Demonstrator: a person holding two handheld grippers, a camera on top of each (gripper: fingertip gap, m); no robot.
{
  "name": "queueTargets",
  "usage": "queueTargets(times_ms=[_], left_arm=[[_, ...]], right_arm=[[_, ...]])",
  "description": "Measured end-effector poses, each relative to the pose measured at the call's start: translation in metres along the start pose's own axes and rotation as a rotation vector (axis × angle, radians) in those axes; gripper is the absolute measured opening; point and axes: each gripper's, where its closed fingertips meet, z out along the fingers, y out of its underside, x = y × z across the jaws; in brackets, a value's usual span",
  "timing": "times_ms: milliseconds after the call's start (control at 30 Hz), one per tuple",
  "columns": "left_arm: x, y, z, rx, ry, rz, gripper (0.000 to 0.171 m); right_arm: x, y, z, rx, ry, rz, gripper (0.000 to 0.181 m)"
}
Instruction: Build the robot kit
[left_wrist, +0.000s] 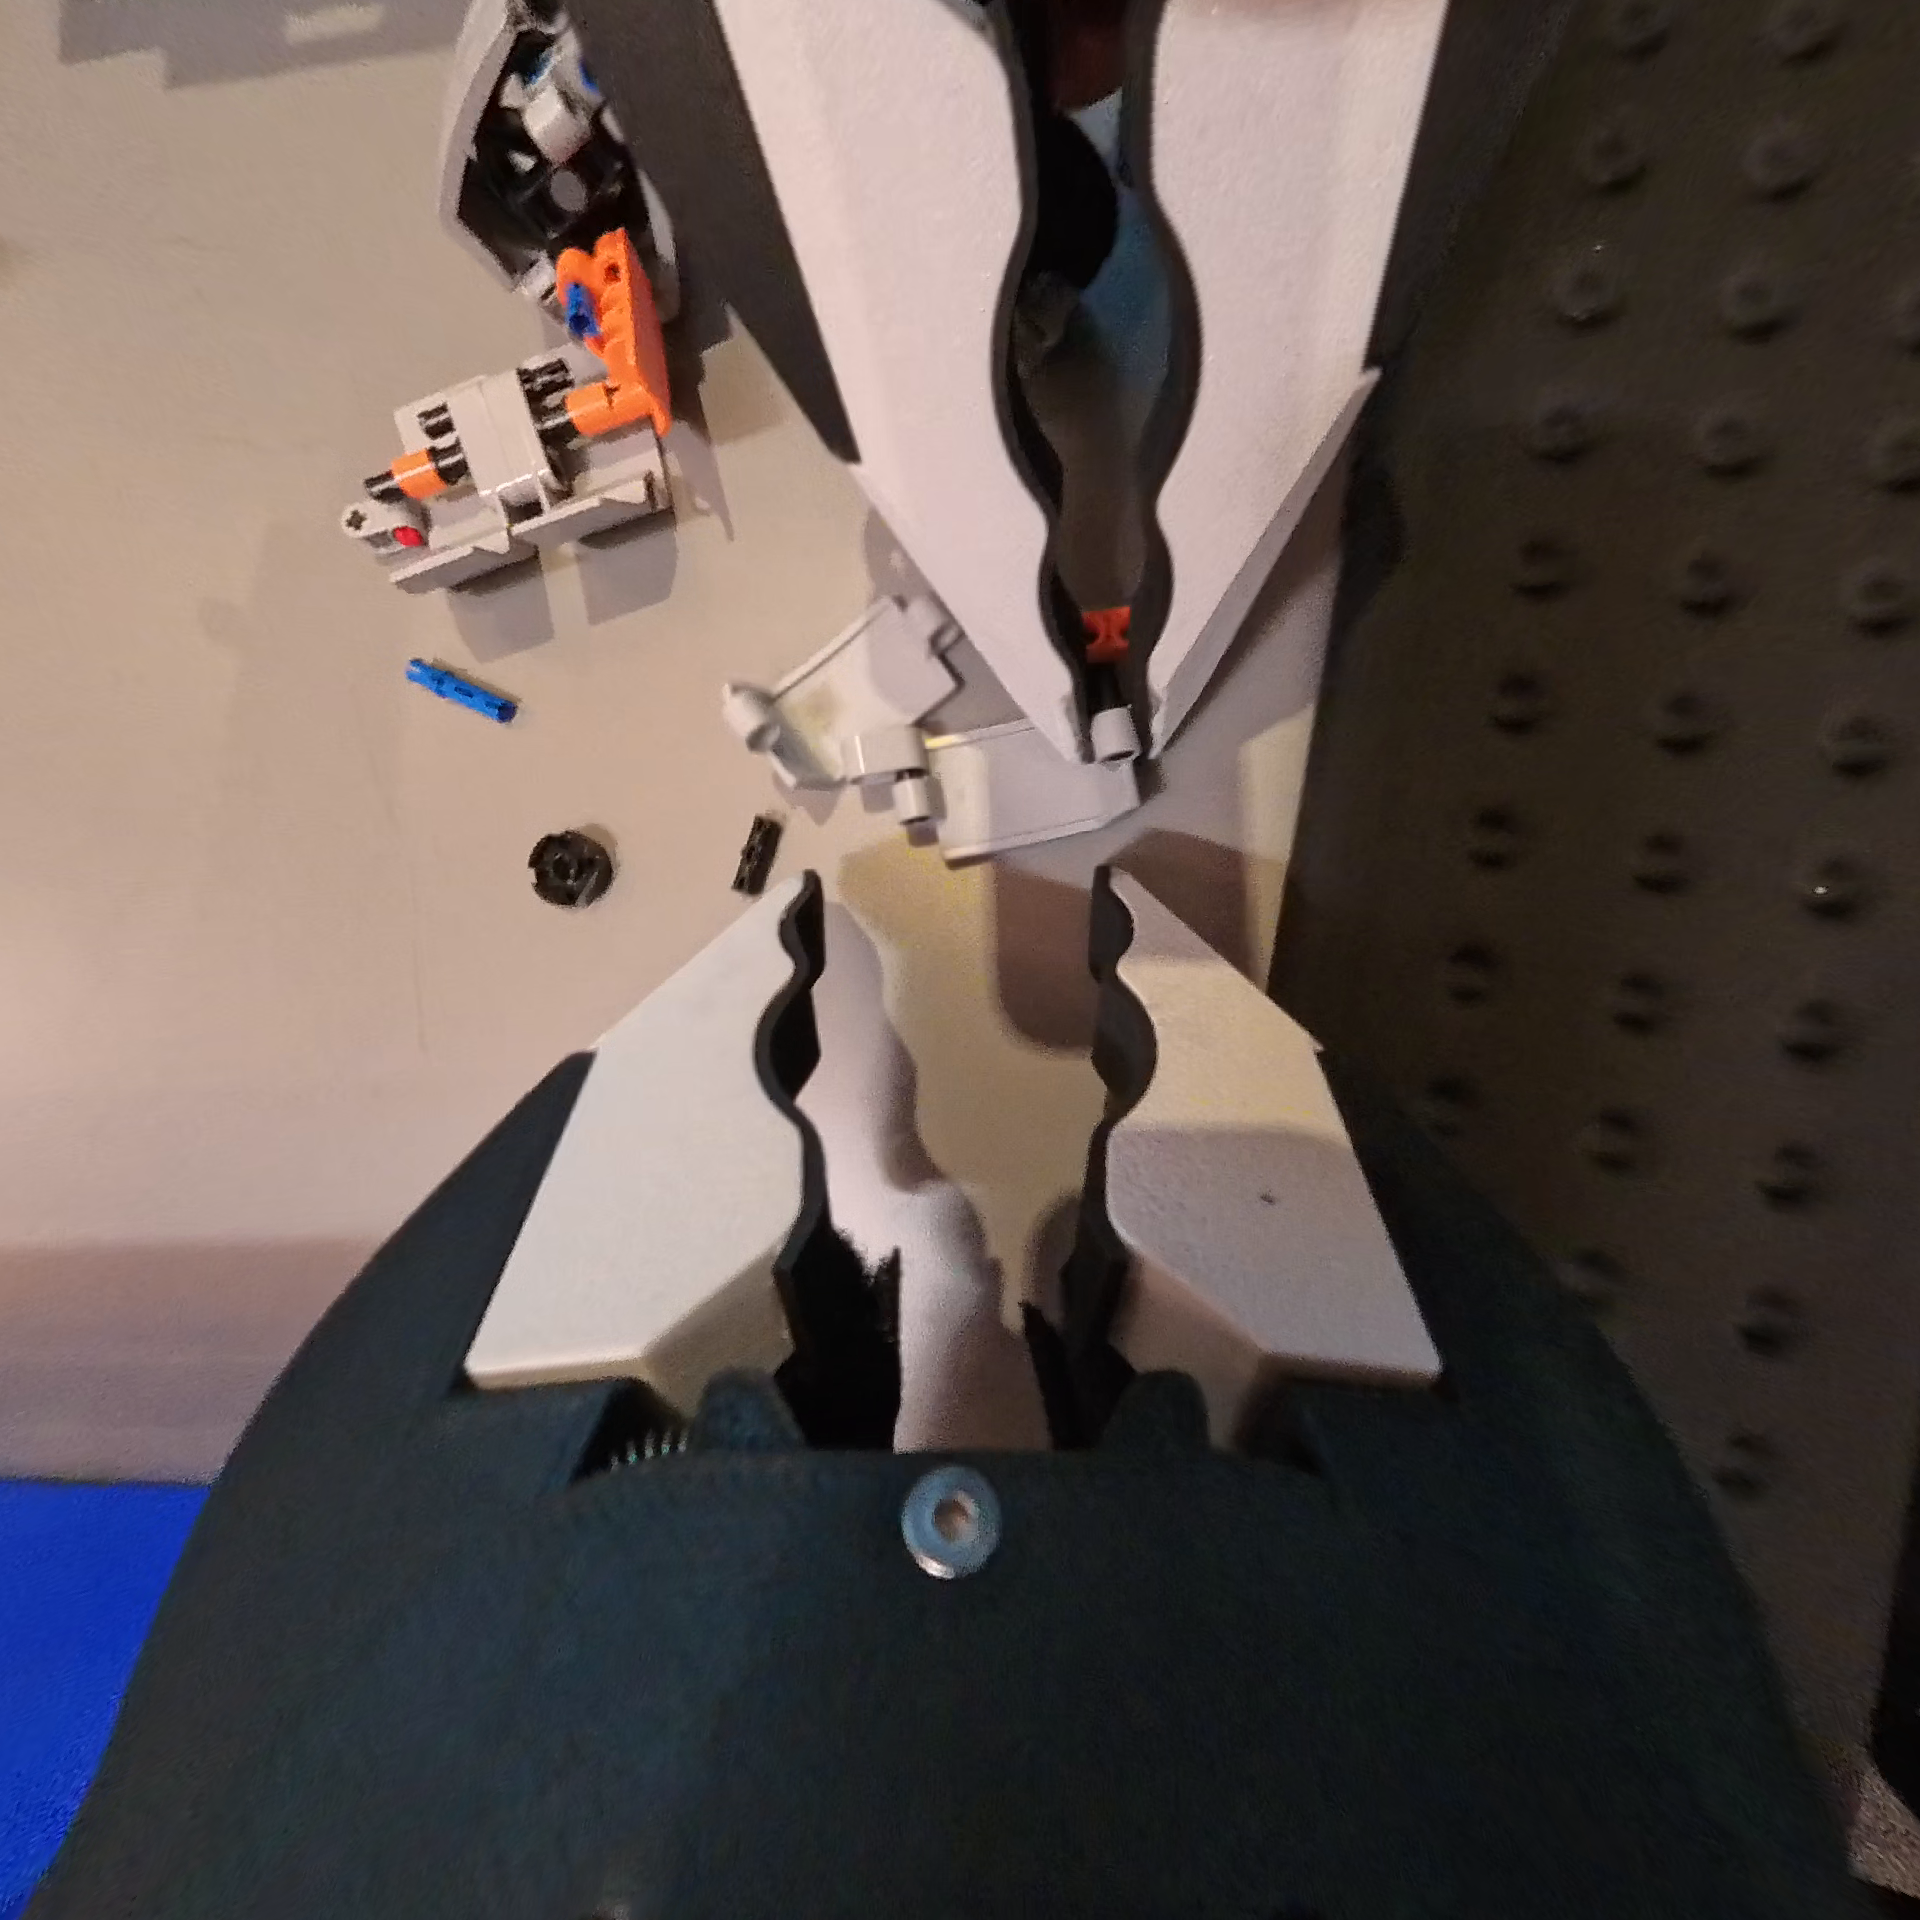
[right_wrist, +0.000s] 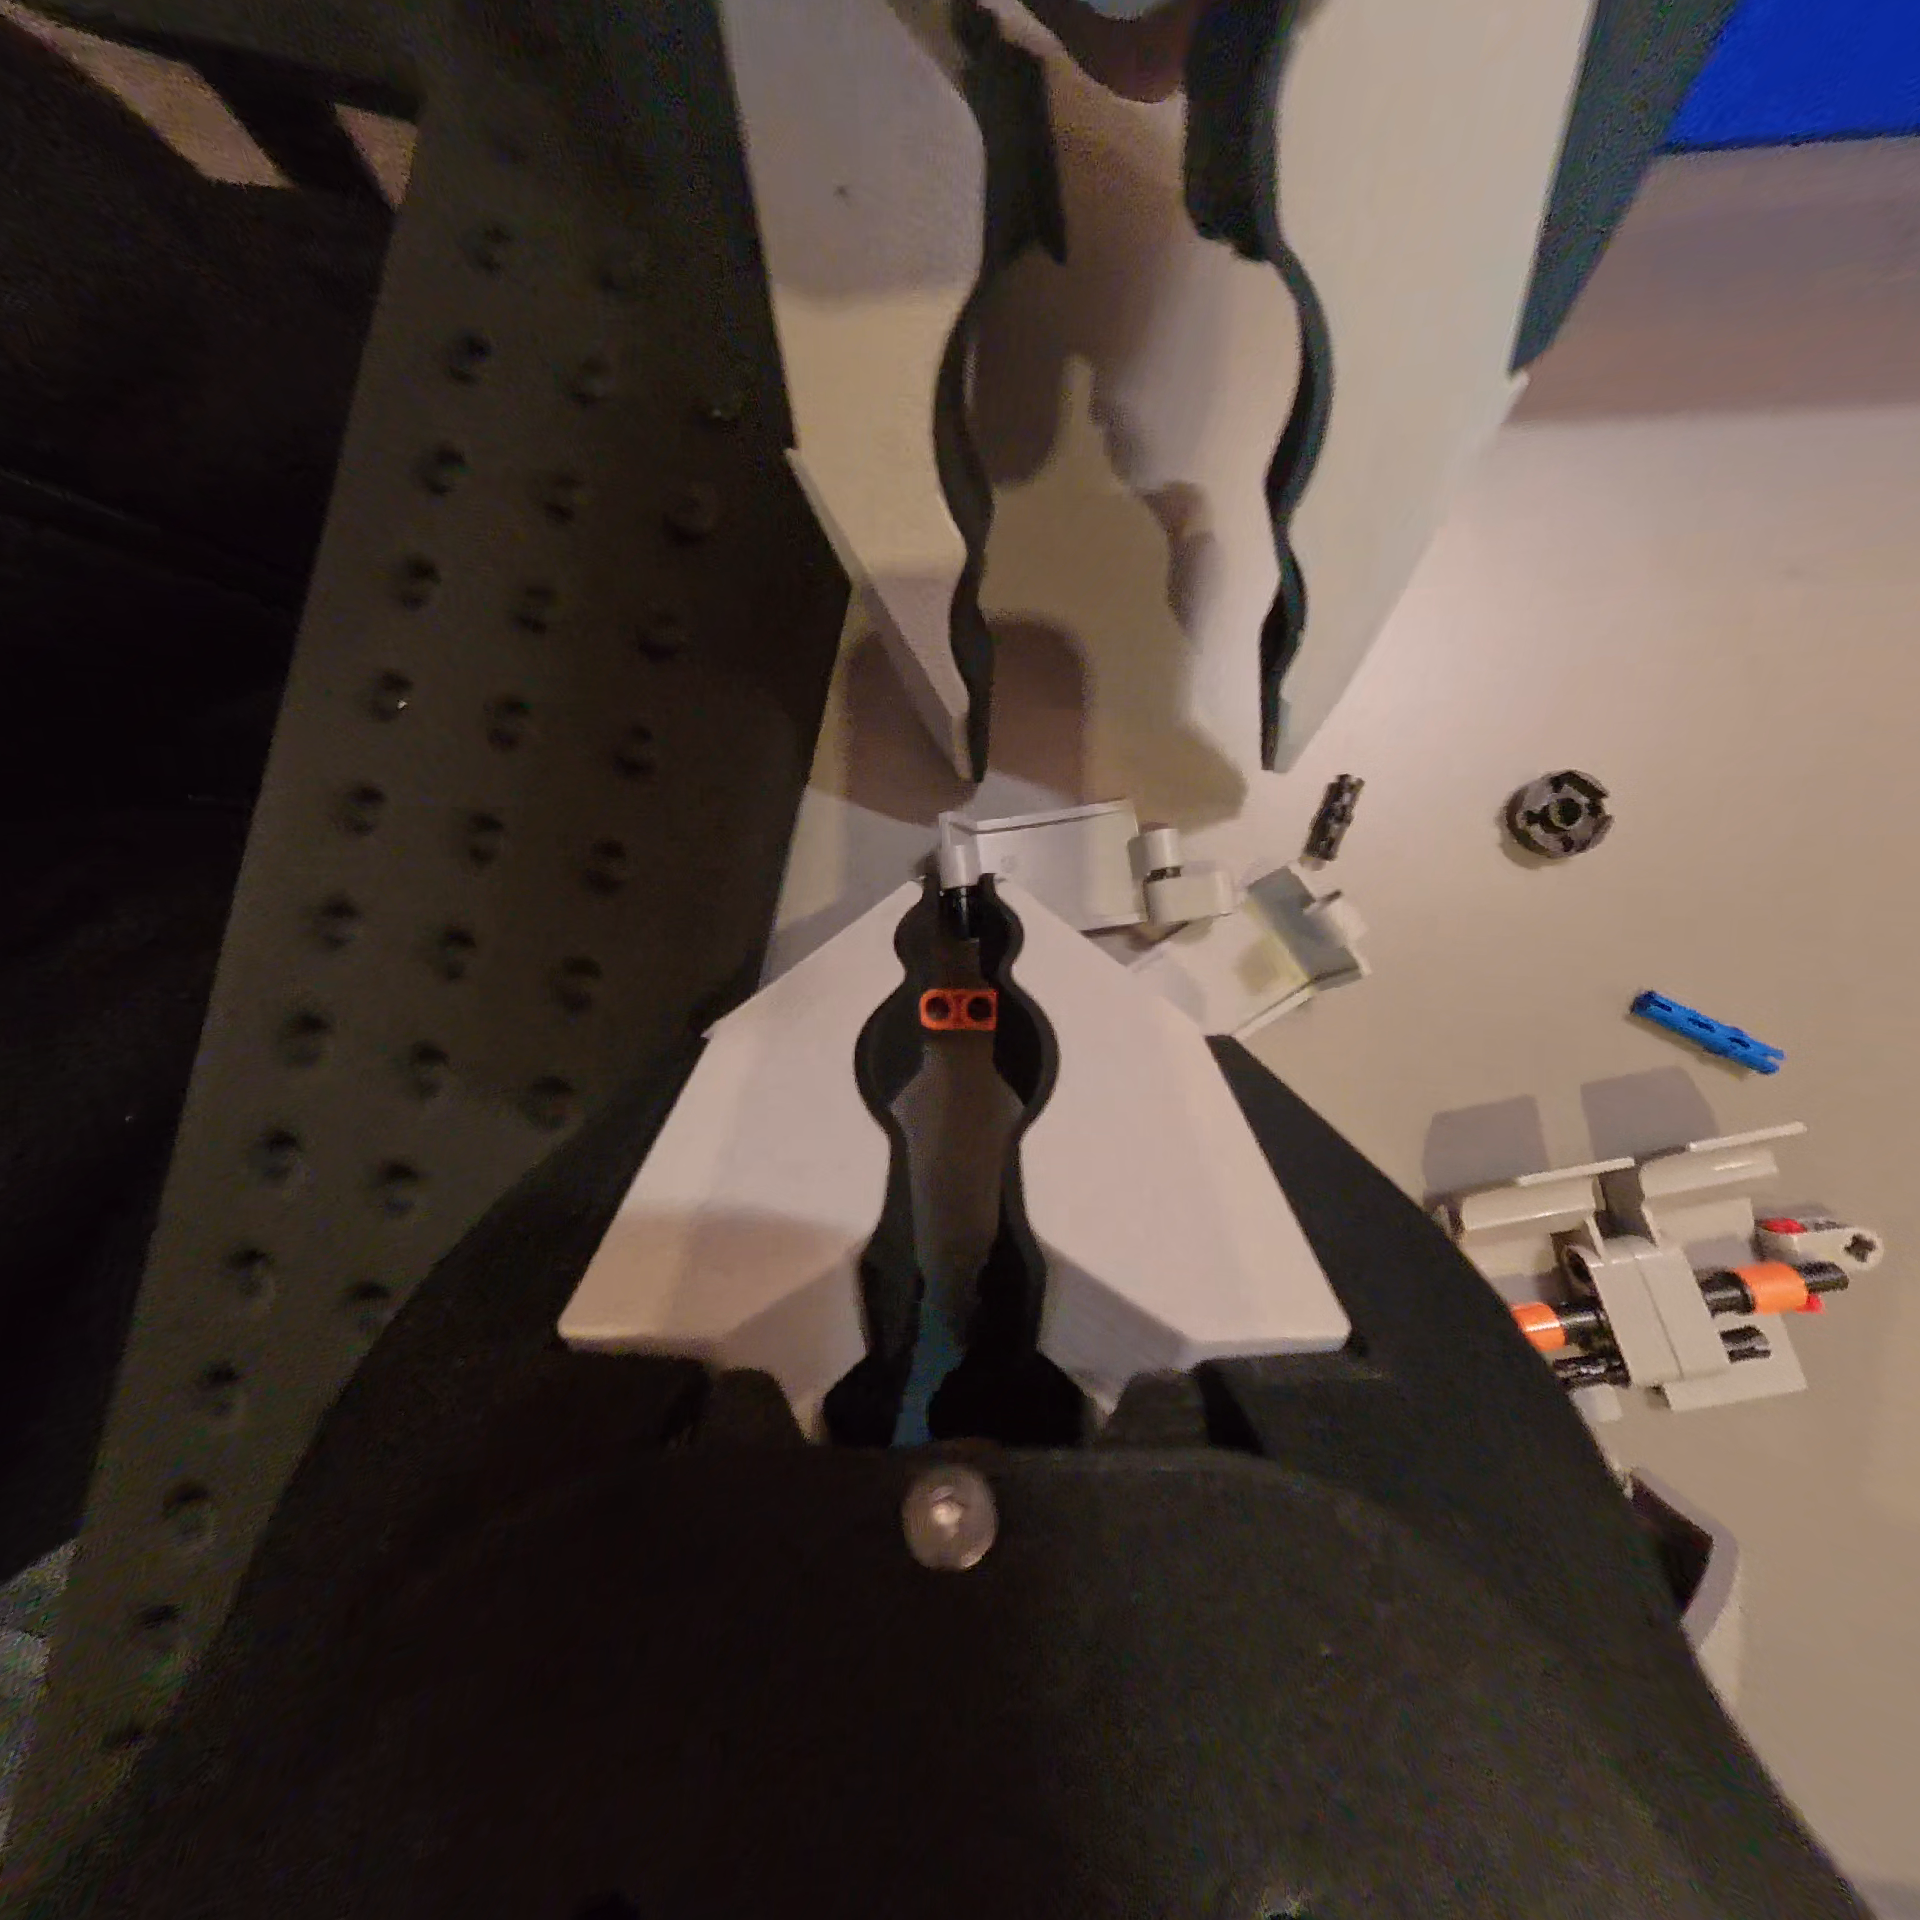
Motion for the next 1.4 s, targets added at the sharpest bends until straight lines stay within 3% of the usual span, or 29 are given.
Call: queueTargets(times_ms=[267, 433, 700, 967, 1400], left_arm=[[0.012, -0.022, -0.002, 0.048, 0.080, 0.117, 0.049], [0.021, -0.034, 0.007, 0.050, 0.111, 0.224, 0.048], [0.020, -0.034, 0.019, -0.035, 0.206, 0.243, 0.047], [0.019, -0.052, 0.025, 0.038, 0.252, 0.235, 0.046], [0.036, -0.039, 0.020, -0.034, 0.332, 0.265, 0.018]], right_arm=[[-0.022, 0.012, -0.006, -0.042, -0.143, -0.158, 0.004], [-0.019, 0.015, -0.019, -0.036, -0.121, -0.170, 0.010], [-0.019, 0.028, -0.027, -0.073, -0.105, -0.198, 0.004], [-0.028, 0.035, -0.031, -0.079, -0.142, -0.267, 0.003], [-0.030, 0.037, -0.035, -0.068, -0.168, -0.290, 0.006]])
